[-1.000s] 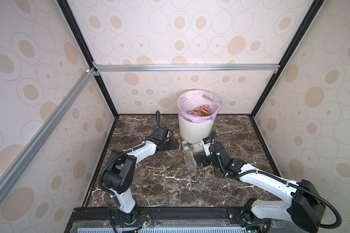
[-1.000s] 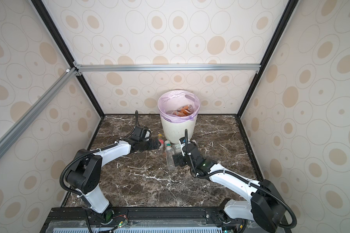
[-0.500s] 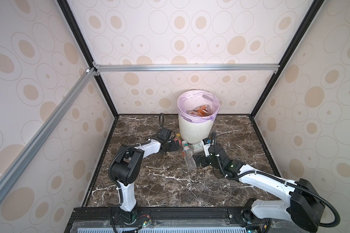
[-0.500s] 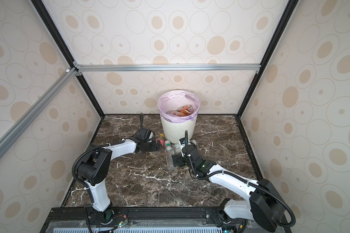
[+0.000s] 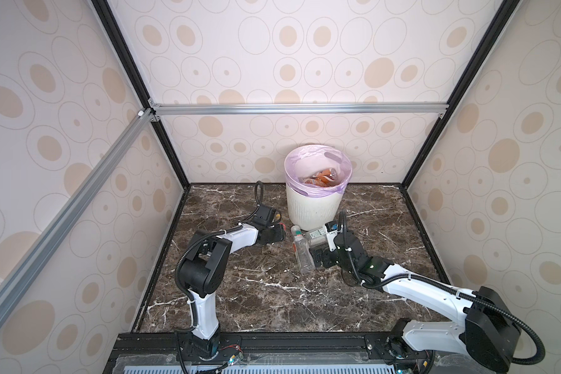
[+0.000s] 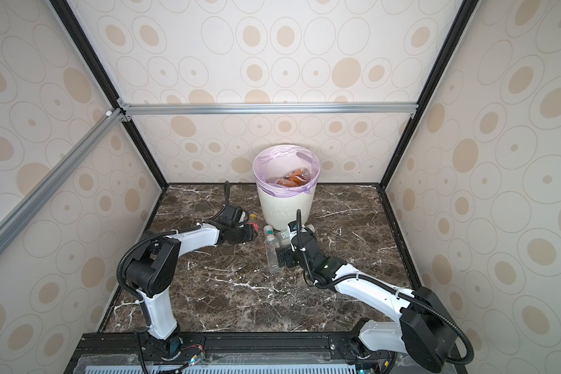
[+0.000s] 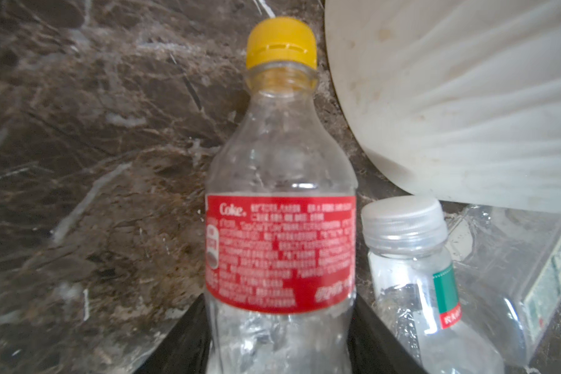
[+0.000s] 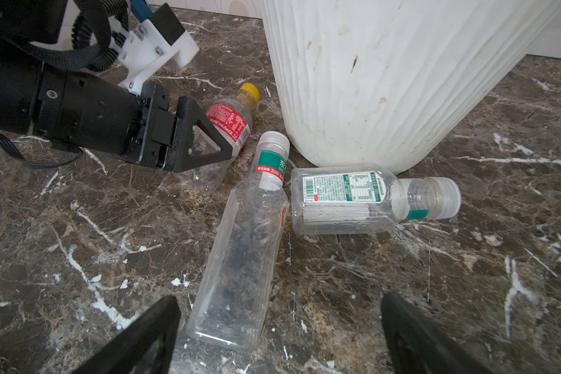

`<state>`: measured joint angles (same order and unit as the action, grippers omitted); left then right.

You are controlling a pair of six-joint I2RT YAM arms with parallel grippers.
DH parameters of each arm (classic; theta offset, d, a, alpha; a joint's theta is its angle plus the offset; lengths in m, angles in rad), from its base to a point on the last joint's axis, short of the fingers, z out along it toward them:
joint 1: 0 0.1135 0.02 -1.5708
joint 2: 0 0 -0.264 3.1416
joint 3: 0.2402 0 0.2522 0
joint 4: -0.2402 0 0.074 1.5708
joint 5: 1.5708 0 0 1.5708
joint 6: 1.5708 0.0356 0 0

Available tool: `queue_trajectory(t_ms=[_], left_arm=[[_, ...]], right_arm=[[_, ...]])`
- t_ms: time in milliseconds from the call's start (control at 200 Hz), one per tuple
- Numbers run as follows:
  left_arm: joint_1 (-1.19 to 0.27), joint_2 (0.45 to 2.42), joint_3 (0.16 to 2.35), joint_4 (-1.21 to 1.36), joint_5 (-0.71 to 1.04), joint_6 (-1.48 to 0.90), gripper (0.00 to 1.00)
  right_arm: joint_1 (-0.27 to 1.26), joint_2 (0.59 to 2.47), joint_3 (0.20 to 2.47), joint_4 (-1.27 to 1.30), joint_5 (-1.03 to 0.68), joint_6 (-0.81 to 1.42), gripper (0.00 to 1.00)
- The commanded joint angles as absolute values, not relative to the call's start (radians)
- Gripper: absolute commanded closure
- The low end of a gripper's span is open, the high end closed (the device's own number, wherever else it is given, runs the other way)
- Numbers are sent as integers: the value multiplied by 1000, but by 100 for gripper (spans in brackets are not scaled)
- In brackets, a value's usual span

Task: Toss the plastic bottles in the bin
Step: 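Close the left gripper on the Coke bottle and lift it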

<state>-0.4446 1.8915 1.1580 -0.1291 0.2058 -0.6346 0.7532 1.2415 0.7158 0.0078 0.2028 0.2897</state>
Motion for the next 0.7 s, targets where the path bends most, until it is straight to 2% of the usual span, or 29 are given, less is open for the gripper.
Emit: queue_trajectory(t_ms=[0, 455, 695], left_arm=[[-451, 1871, 1126, -124, 202, -647, 42], [-452, 1710, 1022, -71, 189, -630, 43], [-454, 1574, 910, 75, 228, -637, 42]], right_arm=[[760, 1235, 706, 20, 211, 302, 1], [760, 1223, 725, 4, 217, 340, 0], [760, 1284, 875, -60, 212, 412, 0]])
